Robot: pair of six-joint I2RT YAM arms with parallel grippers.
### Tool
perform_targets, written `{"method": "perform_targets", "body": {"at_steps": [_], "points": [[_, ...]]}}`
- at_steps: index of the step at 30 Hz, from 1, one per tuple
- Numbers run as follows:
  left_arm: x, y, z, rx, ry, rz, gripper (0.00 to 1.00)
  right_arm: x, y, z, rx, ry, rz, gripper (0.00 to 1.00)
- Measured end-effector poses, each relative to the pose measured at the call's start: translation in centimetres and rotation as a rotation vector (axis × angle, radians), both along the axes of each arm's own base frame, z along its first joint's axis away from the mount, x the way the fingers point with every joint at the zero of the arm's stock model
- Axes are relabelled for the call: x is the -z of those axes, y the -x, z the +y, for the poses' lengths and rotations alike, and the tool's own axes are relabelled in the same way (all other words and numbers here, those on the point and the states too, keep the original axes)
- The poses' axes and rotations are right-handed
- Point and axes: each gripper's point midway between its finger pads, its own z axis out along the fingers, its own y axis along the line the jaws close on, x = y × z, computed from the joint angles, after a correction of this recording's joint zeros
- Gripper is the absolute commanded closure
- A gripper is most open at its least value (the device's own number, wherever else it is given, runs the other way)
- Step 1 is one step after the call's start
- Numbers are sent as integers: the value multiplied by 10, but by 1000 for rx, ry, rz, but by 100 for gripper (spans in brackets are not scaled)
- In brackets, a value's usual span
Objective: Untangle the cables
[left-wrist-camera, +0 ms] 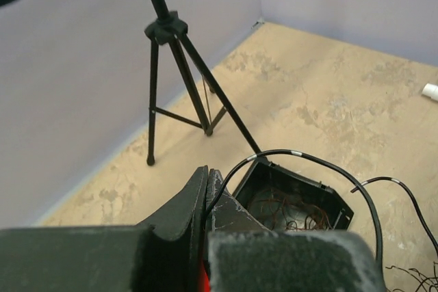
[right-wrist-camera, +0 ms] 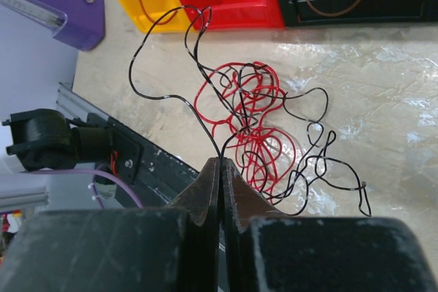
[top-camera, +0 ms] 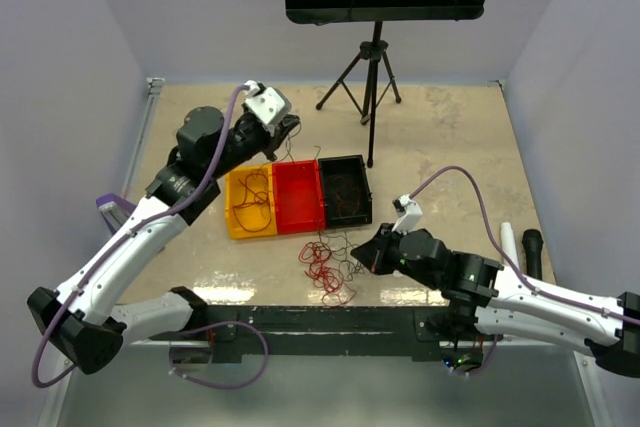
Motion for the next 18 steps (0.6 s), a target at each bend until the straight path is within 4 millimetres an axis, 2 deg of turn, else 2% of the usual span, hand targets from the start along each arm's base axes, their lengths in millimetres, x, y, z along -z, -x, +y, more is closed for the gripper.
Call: {"method": "perform_targets", "body": {"at_steps": [6, 18], "points": [[41, -16, -12, 3, -41, 65, 100, -3, 1, 4, -15, -21, -8, 100], [116, -30, -25, 0, -105, 156, 100, 4, 8, 1, -45, -31, -3, 100]]}}
